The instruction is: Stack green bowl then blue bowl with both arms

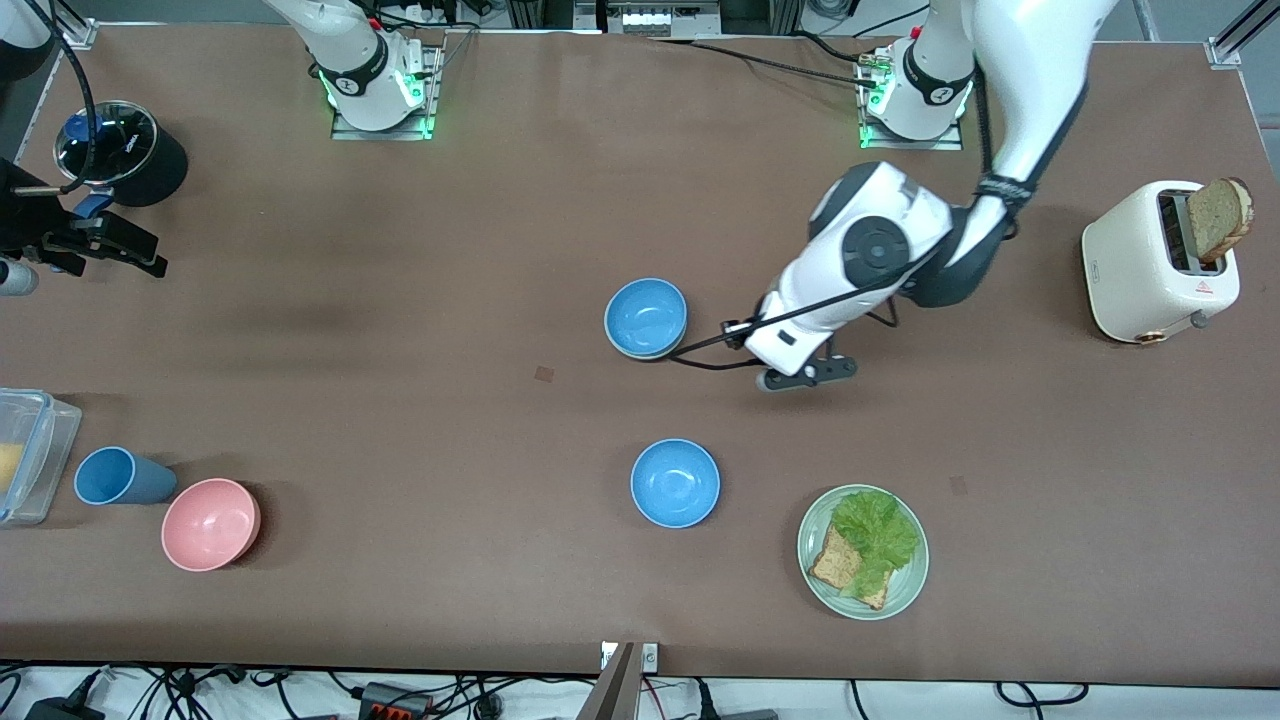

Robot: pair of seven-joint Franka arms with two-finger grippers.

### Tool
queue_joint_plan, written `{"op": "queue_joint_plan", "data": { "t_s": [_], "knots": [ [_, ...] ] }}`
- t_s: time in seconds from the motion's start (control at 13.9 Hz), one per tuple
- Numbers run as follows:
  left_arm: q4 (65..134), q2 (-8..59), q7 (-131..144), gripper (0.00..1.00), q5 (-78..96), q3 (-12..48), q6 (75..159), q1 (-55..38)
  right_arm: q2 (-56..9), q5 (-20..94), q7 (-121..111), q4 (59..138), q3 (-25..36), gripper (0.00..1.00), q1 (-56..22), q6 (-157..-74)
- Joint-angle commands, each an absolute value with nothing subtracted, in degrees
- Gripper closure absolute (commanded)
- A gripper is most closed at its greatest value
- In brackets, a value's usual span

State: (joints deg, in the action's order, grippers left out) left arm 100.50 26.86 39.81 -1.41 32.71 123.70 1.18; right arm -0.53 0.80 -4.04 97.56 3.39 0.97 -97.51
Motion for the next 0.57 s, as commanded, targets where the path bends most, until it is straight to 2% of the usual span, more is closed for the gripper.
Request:
{"op": "queue_joint_plan", "data": {
  "t_s": [0.0, 0.22, 0.5],
  "knots": [
    [99.5, 24.88, 28.0, 0.58, -2.64, 33.22, 121.38, 5.17, -0.35, -0.09, -3.6, 96.86, 0.71, 0.0, 2.9, -96.42],
    [92.75, 25.48, 15.25, 0.55, -2.64, 33.13, 112.09, 9.92, -0.35, -0.09, -3.25, 96.86, 0.7, 0.0, 2.55, -96.5],
    [89.82, 26.28, -2.86, 0.51, -2.99, 32.34, 108.98, 14.66, -0.18, -0.09, -3.16, 96.94, 0.79, 0.0, 2.46, -96.07]
  ]
}}
